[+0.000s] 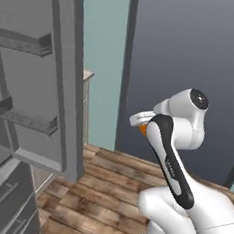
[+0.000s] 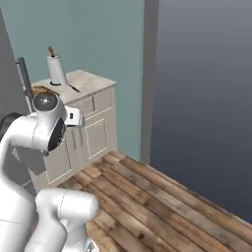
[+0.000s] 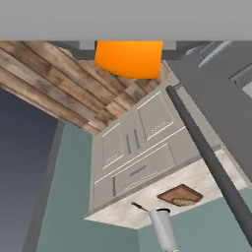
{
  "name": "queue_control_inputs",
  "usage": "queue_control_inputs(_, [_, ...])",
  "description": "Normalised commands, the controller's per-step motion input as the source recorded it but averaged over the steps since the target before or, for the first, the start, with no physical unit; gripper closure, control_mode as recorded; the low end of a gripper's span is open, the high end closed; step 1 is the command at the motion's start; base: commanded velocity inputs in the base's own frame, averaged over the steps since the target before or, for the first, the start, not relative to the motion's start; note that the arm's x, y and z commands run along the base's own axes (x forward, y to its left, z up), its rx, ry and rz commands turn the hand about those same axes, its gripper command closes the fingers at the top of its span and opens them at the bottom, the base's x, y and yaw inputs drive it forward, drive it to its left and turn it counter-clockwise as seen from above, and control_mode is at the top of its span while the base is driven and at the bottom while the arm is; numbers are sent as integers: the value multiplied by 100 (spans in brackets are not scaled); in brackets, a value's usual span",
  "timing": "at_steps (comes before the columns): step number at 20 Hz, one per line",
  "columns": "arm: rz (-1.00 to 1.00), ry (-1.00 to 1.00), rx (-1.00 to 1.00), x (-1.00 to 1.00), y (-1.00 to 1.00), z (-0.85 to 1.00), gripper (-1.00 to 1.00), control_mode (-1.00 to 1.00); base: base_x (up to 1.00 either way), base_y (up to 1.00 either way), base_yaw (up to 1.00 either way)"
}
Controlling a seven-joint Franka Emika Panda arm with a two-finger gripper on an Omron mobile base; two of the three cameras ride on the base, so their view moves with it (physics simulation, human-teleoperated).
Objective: Retrieve the sausage and cheese from the fridge and place them on the cutting board on the counter.
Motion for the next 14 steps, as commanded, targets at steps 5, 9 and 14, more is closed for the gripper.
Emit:
queue_control_inputs(5, [0, 0, 0, 0, 0, 0, 100, 100, 69, -87, -34])
queue_control_inputs(9, [0, 0, 0, 0, 0, 0, 100, 100, 100, -30, -8])
queue_control_inputs(14, [0, 0, 0, 0, 0, 0, 100, 100, 98, 10, 8])
